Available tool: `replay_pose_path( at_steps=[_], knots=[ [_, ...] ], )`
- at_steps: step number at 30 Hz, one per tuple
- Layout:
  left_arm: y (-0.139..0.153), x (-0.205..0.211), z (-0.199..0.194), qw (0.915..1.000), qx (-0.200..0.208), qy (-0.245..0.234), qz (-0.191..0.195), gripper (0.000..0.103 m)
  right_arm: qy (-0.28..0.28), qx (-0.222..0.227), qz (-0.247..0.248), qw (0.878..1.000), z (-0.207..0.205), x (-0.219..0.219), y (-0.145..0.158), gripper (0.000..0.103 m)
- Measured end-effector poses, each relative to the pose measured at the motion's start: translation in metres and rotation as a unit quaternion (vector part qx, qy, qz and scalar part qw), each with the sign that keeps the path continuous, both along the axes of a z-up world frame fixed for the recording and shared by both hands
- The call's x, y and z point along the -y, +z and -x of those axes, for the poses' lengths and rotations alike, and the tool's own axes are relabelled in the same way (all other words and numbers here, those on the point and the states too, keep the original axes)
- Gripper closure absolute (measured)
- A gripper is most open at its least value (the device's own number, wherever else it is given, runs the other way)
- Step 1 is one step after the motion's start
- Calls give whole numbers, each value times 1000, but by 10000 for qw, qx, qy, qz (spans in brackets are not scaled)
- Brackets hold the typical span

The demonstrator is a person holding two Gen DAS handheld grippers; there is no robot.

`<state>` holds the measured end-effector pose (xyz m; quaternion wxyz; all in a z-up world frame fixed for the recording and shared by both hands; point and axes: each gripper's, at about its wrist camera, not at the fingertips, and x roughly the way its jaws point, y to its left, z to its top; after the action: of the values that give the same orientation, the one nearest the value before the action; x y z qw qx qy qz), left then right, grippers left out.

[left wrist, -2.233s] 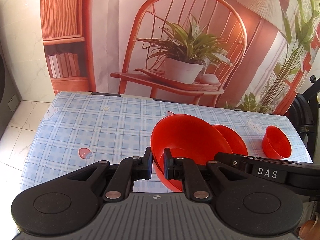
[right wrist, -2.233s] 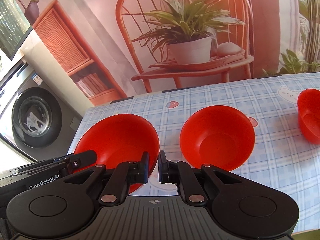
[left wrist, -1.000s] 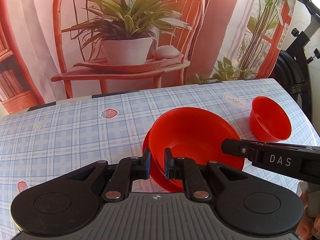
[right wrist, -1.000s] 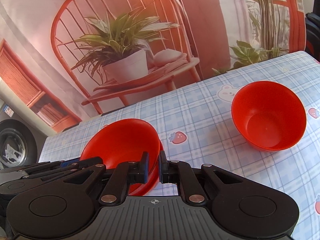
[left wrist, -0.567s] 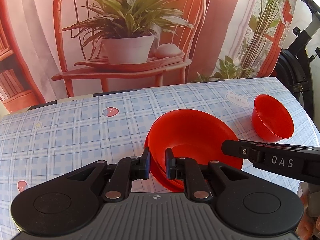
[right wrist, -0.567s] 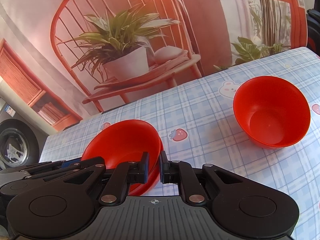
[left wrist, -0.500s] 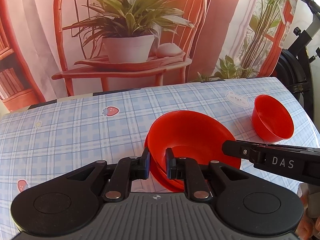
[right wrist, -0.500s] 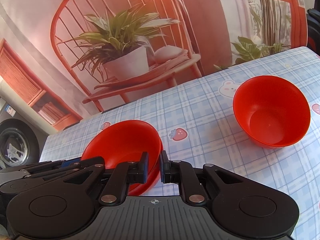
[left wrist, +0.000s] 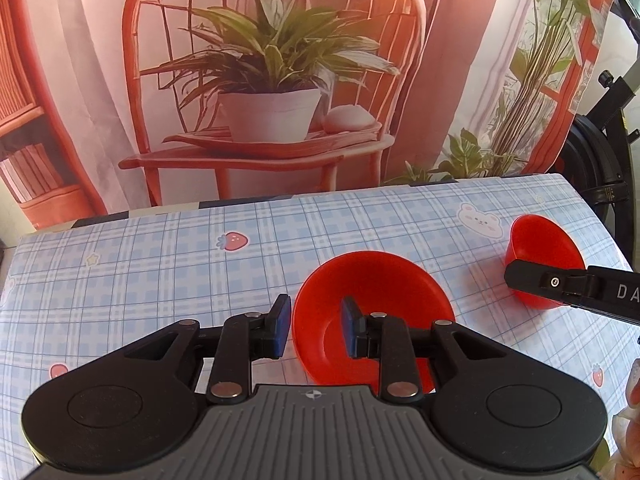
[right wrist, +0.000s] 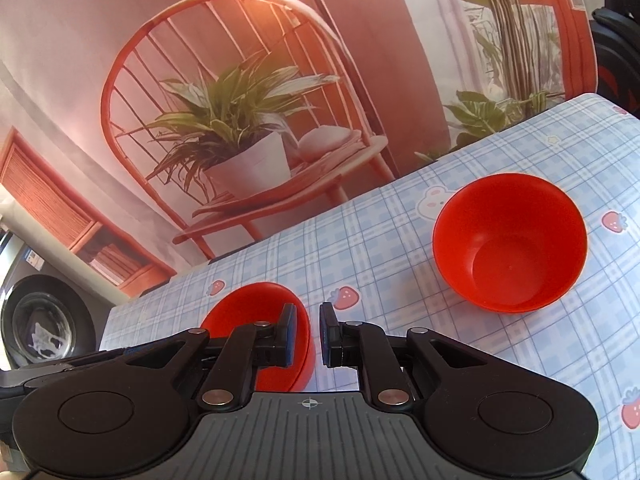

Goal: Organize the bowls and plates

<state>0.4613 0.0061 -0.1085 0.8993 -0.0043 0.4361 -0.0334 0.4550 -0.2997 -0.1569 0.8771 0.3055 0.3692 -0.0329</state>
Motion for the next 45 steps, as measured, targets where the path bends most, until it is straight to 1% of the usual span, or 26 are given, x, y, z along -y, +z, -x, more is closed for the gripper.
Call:
replay_pose_path(
  at_steps=[2, 6, 9, 10, 14, 16, 19, 22, 25, 31, 33, 35, 39, 45],
  knots=[
    [7, 4, -3, 9999, 139, -63, 30, 74, -160, 156, 1, 9998, 5, 16, 8, 90],
    [21, 19, -11, 9984, 456, -168, 285, 74, -590, 377, 46, 9975, 19, 49, 17, 90],
    [24, 38, -16, 9962, 660, -368, 435, 74, -942, 492, 323, 9938, 31, 70, 18, 90],
    [24, 44, -18, 9958, 671, -431, 446, 74, -1040, 510, 367, 9926, 35, 77, 16, 90],
    [14, 84, -32, 9938, 516, -856, 479, 74, -1448, 404, 396, 9878, 50, 99, 1, 90],
    [6, 101, -38, 9931, 397, -978, 513, 74, -1567, 306, 378, 9865, 54, 107, -8, 90],
    [-9, 122, -49, 9912, 257, -1161, 581, 74, -1656, 204, 336, 9854, 59, 114, -21, 90],
    [-24, 137, -60, 9908, 106, -1238, 545, 74, -1638, 69, 332, 9859, 58, 116, -32, 86],
    [-36, 143, -66, 9904, -62, -1234, 626, 74, -1642, -42, 391, 9856, 56, 116, -40, 86],
    [-53, 144, -74, 9892, -277, -1231, 748, 73, -1610, -18, 477, 9858, 54, 117, -42, 86],
    [-55, 145, -74, 9886, -268, -1247, 794, 67, -1639, -32, 510, 9852, 54, 118, -43, 86],
    [-58, 146, -74, 9884, -277, -1251, 813, 66, -1656, -62, 530, 9847, 54, 118, -45, 86],
    [-64, 151, -75, 9878, -359, -1275, 814, 66, -1631, -151, 422, 9856, 53, 120, -53, 86],
    [-73, 156, -75, 9883, -506, -1257, 697, 67, -1598, -215, 350, 9863, 53, 121, -58, 87]
  ],
)
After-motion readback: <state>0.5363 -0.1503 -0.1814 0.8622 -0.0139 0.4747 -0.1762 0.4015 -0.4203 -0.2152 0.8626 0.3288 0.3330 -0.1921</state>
